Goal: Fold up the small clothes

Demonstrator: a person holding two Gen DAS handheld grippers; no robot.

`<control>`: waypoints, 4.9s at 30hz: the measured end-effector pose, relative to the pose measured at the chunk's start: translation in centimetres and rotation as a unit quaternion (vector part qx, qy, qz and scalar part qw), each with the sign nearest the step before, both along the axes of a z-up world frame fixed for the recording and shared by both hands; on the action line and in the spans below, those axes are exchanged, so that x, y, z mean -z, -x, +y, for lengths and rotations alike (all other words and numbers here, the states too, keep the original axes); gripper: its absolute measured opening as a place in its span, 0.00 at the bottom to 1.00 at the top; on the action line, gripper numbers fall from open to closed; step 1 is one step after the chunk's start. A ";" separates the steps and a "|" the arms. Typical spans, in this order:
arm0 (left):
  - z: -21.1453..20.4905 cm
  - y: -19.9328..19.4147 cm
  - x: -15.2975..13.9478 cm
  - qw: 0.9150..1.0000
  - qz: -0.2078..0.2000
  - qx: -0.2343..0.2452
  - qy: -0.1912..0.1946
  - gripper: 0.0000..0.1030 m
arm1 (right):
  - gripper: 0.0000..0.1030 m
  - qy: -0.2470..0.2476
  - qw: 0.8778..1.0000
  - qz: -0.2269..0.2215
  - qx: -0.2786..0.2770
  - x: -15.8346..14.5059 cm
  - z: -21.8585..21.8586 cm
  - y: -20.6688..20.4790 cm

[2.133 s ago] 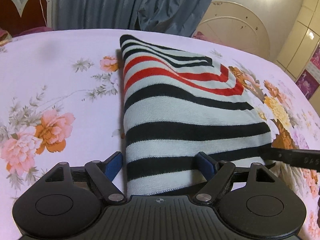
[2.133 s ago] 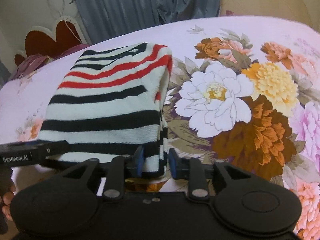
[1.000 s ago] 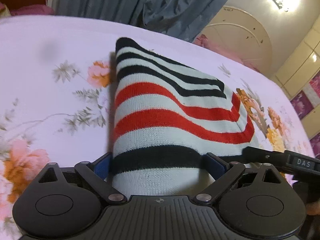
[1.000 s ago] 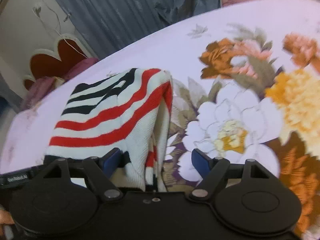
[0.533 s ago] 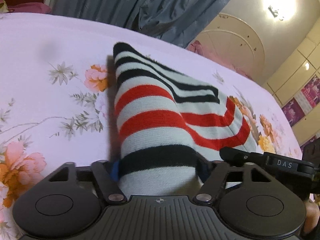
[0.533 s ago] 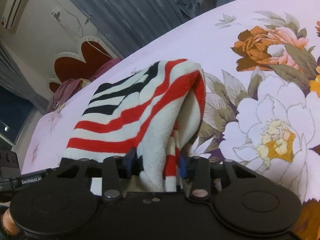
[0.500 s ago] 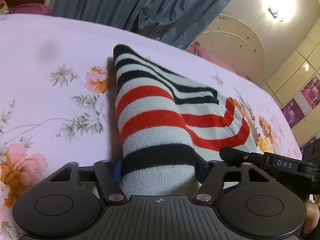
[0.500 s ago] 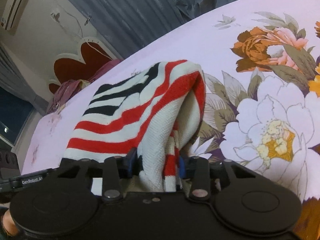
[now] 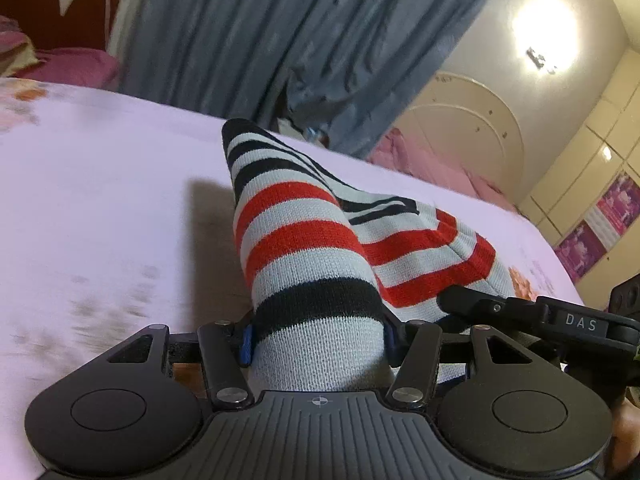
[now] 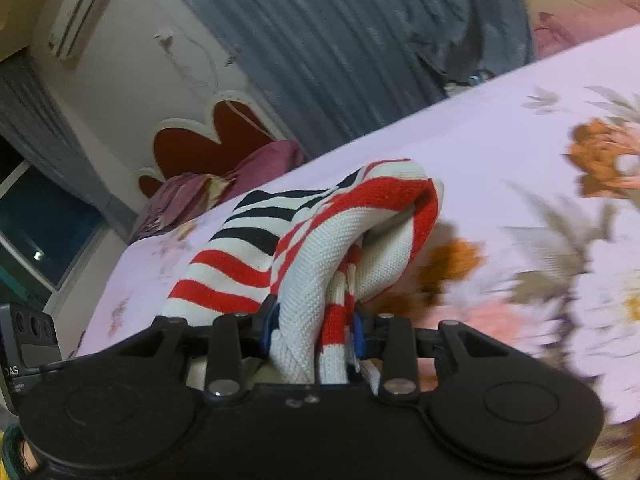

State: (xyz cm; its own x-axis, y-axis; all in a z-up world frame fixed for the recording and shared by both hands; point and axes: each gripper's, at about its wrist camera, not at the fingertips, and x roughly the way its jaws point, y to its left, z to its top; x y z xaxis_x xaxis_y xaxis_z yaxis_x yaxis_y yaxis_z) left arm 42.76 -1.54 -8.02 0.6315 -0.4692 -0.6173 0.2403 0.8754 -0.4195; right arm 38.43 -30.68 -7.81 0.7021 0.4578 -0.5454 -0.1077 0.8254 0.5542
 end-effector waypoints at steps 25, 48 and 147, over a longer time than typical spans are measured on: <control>26.1 -5.5 5.3 0.999 -0.006 -0.011 -0.039 0.54 | 0.33 0.016 0.999 0.023 -0.018 3.8 25.2 -6.5; 26.6 -3.6 4.3 0.995 -0.059 -0.032 -0.070 0.67 | 0.45 0.016 0.997 0.064 0.050 5.6 25.1 -9.2; 19.7 38.0 -12.3 0.951 -0.107 -0.146 -0.250 1.00 | 0.99 0.238 0.958 -0.147 0.055 -12.6 27.3 34.8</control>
